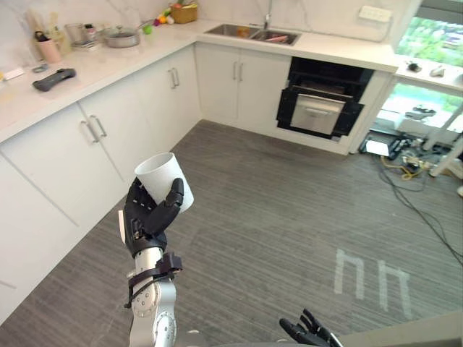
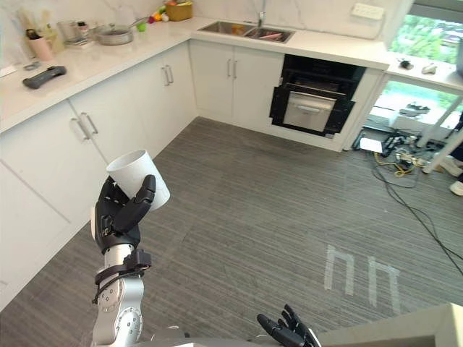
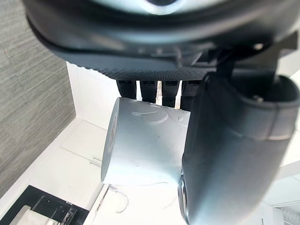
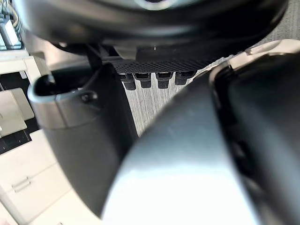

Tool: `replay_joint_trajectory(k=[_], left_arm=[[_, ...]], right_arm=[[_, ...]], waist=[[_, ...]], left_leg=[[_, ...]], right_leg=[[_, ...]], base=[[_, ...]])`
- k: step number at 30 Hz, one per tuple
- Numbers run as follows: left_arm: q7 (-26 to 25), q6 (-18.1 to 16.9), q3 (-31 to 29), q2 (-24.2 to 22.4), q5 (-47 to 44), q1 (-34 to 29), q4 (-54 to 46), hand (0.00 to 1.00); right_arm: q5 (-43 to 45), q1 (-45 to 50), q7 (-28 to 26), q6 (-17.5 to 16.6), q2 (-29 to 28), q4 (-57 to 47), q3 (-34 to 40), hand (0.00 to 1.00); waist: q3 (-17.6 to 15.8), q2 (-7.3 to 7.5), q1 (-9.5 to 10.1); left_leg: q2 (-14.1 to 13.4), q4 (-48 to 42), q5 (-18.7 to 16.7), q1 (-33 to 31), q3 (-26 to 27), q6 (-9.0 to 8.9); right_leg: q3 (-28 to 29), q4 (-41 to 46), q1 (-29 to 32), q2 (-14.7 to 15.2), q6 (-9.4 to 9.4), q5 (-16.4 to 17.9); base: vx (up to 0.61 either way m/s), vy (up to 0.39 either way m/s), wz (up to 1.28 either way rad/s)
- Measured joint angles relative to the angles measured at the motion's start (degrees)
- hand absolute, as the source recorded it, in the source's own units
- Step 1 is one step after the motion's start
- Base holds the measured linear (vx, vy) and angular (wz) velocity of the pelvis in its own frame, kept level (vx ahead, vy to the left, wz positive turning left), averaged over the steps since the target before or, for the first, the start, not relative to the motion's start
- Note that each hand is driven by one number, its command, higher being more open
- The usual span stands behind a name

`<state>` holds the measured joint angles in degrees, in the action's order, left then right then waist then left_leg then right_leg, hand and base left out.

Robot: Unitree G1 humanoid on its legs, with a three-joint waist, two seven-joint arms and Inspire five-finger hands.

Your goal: Walk over to the sink, pick up the cup, carry it to the dishwasher, place the cup inside the dishwasher, then close the dishwasher door

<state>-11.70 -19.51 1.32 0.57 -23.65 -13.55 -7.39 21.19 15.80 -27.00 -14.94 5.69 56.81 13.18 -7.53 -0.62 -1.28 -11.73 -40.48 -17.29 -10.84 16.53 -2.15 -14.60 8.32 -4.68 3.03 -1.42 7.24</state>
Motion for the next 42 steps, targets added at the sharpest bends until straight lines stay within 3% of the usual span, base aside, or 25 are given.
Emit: replay_joint_trajectory(k=[2,4,6,8,9,10,12,14,15,16,19,21,23,26,27,28,29,31,32,34,35,36,39,40,42], left_arm=[[0.48,0.0,-0.01,-0.22,0.04,-0.03,-0.23,0.0],[0.43,-0.18,-0.96,-1.21,0.12,-0.62,-2.79,0.0],[0.63,-2.19,-2.25,-1.78,0.1,-0.72,-3.73,0.0],[1.14,-3.48,-3.39,-1.76,0.05,-0.83,-3.73,0.0],[1.77,-4.01,-4.82,-1.84,-0.05,-1.01,-3.84,0.0],[2.19,-4.1,-4.95,-1.29,-0.33,-0.76,-3.74,0.0],[4.11,-4.05,-4.09,-0.07,-2.2,-0.66,-3.36,0.0],[5.02,-4.07,-2.53,0.7,-2.18,-0.66,-3.43,0.0],[5.46,-4.07,-1.71,1.43,-2.0,-0.66,-3.46,0.0],[5.48,-4.07,-1.14,1.78,-1.82,-0.64,-3.47,0.0],[5.52,-4.06,2.3,2.15,0.54,-0.55,-3.49,0.0],[6.47,-4.15,4.07,2.36,1.17,-0.35,-3.48,0.0],[7.02,-4.15,5.04,2.87,1.14,0.54,-3.45,0.0],[7.26,-4.25,5.96,2.97,1.02,0.66,-3.45,0.0],[7.27,-4.55,7.0,2.85,1.05,0.46,-3.63,0.0],[7.27,-4.62,7.43,2.76,1.07,0.29,-3.74,0.0],[7.34,-4.61,7.94,1.89,0.99,0.24,-3.56,0.0],[7.88,-4.63,8.93,0.23,0.68,0.28,-4.43,0.0],[7.96,-4.63,9.09,-0.13,0.38,0.27,-4.58,0.0],[8.14,-4.63,9.45,-0.98,0.02,-0.06,-4.69,0.0],[8.64,-4.61,9.83,-1.21,-0.04,-0.71,-4.68,0.0],[9.72,-4.59,10.52,-1.28,-0.02,-2.5,-4.72,0.0],[12.07,-4.54,12.18,-1.36,0.01,-6.44,-4.66,0.0],[12.18,-4.55,12.31,-1.24,0.0,-6.86,-4.66,0.0],[12.18,-4.62,12.32,-0.84,-0.02,-7.22,-4.65,0.0]], right_arm=[[0.08,-1.28,-0.02,-0.37,0.94,-1.44,0.02,1.0],[0.46,-2.95,-0.11,-1.61,1.94,-4.24,0.0,1.0],[1.95,-3.99,-0.4,-3.73,2.07,-5.54,-0.3,1.0],[2.53,-4.24,-0.4,-4.99,2.32,-6.79,-1.4,1.0],[2.79,-4.38,-0.53,-5.27,2.42,-8.15,-2.81,1.0],[3.03,-4.08,-0.75,-5.34,1.86,-9.09,-2.86,1.0],[3.69,-2.8,-0.82,-5.38,0.68,-10.47,-2.74,1.0],[3.7,-0.93,-0.93,-5.58,-0.53,-12.68,-2.8,1.0],[3.67,-0.26,-0.94,-5.73,-1.51,-14.68,-2.86,1.0],[3.66,0.07,-0.99,-5.97,-1.94,-15.79,-2.88,1.0],[3.6,2.89,-1.51,-6.87,-2.72,-23.41,-2.92,1.0],[3.99,5.41,-1.57,-7.98,-2.95,-32.76,-2.87,1.0],[4.67,6.34,-1.57,-8.62,-3.89,-40.0,-2.31,1.0],[5.94,8.21,-1.83,-9.43,-5.42,-49.61,-2.81,1.0],[6.9,9.18,-1.66,-10.35,-5.6,-54.39,-3.66,1.0],[6.92,9.3,-1.52,-10.47,-5.59,-56.26,-4.22,1.0],[6.91,8.19,-0.73,-10.51,-4.94,-57.91,-4.53,1.0],[6.78,6.22,2.1,-9.25,-5.01,-62.23,-6.54,1.0],[6.75,5.88,2.7,-8.75,-5.06,-63.4,-6.84,1.0],[6.76,5.16,4.01,-7.88,-5.39,-66.28,-6.63,1.0],[6.77,5.46,4.9,-7.79,-5.51,-68.17,-6.32,1.0],[6.82,6.97,5.28,-7.94,-6.14,-70.02,-6.09,1.0],[6.85,8.98,5.9,-9.56,-6.08,-70.87,-4.56,1.0],[6.97,8.87,5.9,-9.87,-5.73,-70.88,-4.41,1.0],[8.59,7.05,5.44,-10.22,-3.32,-71.0,-3.78,1.0]], waist=[[-0.78,0.32,0.09],[-1.19,-0.42,0.69],[-1.16,-1.21,1.78],[-0.6,-1.54,2.46],[-0.31,-1.0,2.68],[0.03,-0.41,2.36],[0.96,1.45,1.89],[1.36,3.33,2.27],[1.34,4.33,2.17],[1.44,4.53,1.81],[1.32,3.7,-0.63],[0.81,2.74,-2.56],[0.04,1.88,-3.41],[-0.05,1.85,-3.62],[0.28,2.47,-3.59],[0.53,2.86,-3.61],[-0.14,0.96,-3.59],[-0.46,-0.33,-2.86],[-0.36,-0.49,-2.8],[-0.41,-0.79,-2.92],[-0.75,-1.41,-2.92],[-0.73,-2.13,-2.79],[-1.13,-2.11,-2.49],[-1.15,-1.96,-2.18],[-1.08,-1.93,-0.63]], left_leg=[[2.55,7.25,0.25,-2.5,-0.1,-0.66],[3.96,20.43,5.56,-4.82,-4.76,-2.1],[3.44,20.71,11.56,-6.04,-8.11,-4.29],[5.34,16.94,12.58,-6.22,-7.85,-2.32],[6.84,12.6,9.8,-6.7,-6.2,2.6],[8.27,9.66,6.98,-7.3,-6.04,4.52],[12.07,7.53,3.1,-5.77,-5.88,6.72],[15.5,8.62,0.96,-1.53,-5.44,8.37],[17.59,11.2,0.35,1.9,-5.55,8.93],[18.27,12.77,0.31,3.4,-5.87,9.19],[18.3,22.13,2.34,11.94,-9.04,8.52],[15.73,28.27,2.87,18.37,-10.72,7.71],[13.2,29.93,2.01,20.96,-11.4,5.41],[9.99,28.54,-1.35,25.41,-11.36,0.12],[9.62,25.41,-4.32,27.51,-11.75,-2.31],[9.36,23.97,-5.55,28.5,-12.14,-2.66],[7.51,21.64,-6.6,29.83,-12.17,-3.21],[5.37,14.56,-4.19,29.28,-12.61,-4.25],[4.88,12.46,-2.94,28.86,-13.16,-4.37],[3.53,0.85,4.75,25.06,-15.38,-4.15],[1.76,-8.76,14.26,20.36,-15.15,-3.56],[-0.81,-20.34,20.43,14.18,-14.82,-3.44],[-0.27,-32.13,10.79,-0.38,-13.24,0.03],[0.49,-30.32,8.88,-2.31,-12.17,0.06],[3.6,-13.71,3.91,-6.45,-7.92,-0.08]], right_leg=[[-0.64,0.02,-0.21,2.36,0.85,0.52],[0.14,-0.69,-1.8,4.2,2.6,1.62],[2.26,-0.54,-3.63,5.25,5.18,3.33],[4.27,-0.56,-4.85,7.15,6.8,4.39],[7.0,4.32,-4.58,8.97,9.07,6.42],[7.95,11.41,-3.49,10.43,11.63,8.68],[9.1,26.62,-1.91,13.68,13.73,9.38],[9.6,39.77,-0.99,15.78,13.21,2.43],[8.11,44.71,-0.29,16.2,11.82,-3.74],[7.93,46.95,0.63,15.45,11.92,-3.57],[6.66,53.55,9.93,7.32,9.71,6.0],[4.2,46.45,18.53,3.38,6.32,10.0],[3.59,35.9,24.24,1.62,4.91,9.83],[8.75,13.98,25.74,-2.16,3.77,0.77],[10.19,10.52,25.42,-1.71,3.21,-6.93],[9.71,12.62,25.17,-1.19,1.35,-11.56],[8.99,18.15,25.62,-2.45,0.19,-9.4],[7.75,25.47,25.75,-3.94,-1.63,-1.6],[7.49,26.35,25.44,-4.38,-2.17,-0.33],[7.3,25.6,21.86,-6.42,-3.02,3.27],[7.48,23.95,18.84,-7.88,-3.67,4.68],[7.54,21.29,14.98,-9.42,-5.15,5.91],[9.73,14.77,5.58,-11.17,-6.74,7.38],[10.99,13.73,4.22,-11.2,-6.86,7.5],[16.65,10.03,-0.72,-10.94,-6.3,7.39]], base=[[0.08,0.18,0.3],[0.2,0.29,0.08],[0.34,0.427,-0.23],[0.4,0.426,-0.4],[0.44,0.372,-0.24],[0.44,0.325,-0.04],[0.47,0.231,0.4],[0.49,0.162,0.21],[0.37,0.11,0.03],[0.44,0.118,0.1],[0.48,0.053,0.36],[0.46,-0.026,0.29],[0.53,-0.06,0.16],[0.57,-0.15,0.15],[0.49,-0.173,0.31],[0.62,-0.22,0.23],[0.61,-0.229,0.09],[0.63,-0.254,-0.05],[0.54,-0.239,-0.1],[0.51,-0.228,-0.12],[0.47,-0.175,-0.14],[0.34,-0.113,-0.08],[0.43,-0.127,-0.27],[0.45,-0.026,-0.79],[0.59,0.031,-1.1]])
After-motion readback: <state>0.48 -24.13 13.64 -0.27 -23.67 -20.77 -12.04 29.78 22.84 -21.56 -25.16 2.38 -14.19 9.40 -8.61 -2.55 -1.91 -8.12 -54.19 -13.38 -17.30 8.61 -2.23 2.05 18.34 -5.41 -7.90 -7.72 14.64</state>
